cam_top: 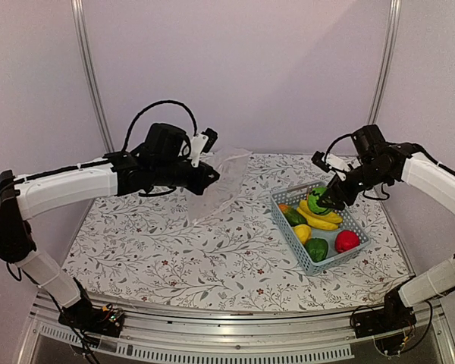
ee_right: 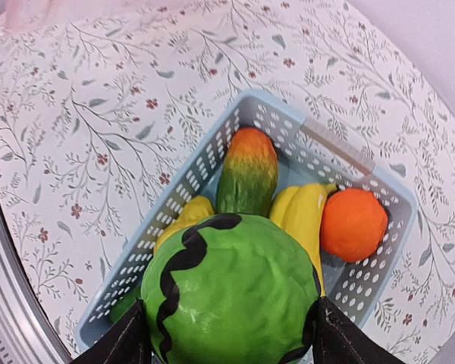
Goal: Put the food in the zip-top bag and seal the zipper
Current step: Pick up the fake fruit from the bin, then place the fake fruit in the zipper food storage bag.
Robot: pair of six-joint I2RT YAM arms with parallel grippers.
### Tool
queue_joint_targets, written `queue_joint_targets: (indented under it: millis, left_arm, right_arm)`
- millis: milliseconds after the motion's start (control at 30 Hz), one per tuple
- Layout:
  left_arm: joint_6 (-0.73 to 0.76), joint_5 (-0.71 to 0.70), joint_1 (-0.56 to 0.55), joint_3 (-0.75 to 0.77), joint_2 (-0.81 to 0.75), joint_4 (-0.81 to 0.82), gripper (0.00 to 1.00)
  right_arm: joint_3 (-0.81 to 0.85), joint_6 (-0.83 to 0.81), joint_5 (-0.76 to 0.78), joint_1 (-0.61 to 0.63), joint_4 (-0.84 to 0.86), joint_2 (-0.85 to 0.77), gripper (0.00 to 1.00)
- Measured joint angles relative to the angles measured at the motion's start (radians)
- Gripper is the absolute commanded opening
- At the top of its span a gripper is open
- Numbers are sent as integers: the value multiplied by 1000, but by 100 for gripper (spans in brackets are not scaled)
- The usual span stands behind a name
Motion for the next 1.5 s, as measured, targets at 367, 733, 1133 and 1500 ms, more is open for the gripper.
queue_joint_targets:
  millis: [367, 733, 1133, 1500]
  left_arm:
    - [-195, 36, -1, 46, 10, 36, 0]
    - [-436, -11, -90, 210, 38, 11, 0]
    - [-504, -71, -155, 281, 64, -26, 0]
    - [-570, -66, -155, 174, -10, 13, 0]
  right_arm:
    - [226, 21, -368, 72, 36, -100, 39]
    - [317, 219, -616, 163, 284, -80, 37]
    - [393, 374, -605, 226, 436, 85, 37]
    - [393, 396, -454, 226, 440, 184, 40]
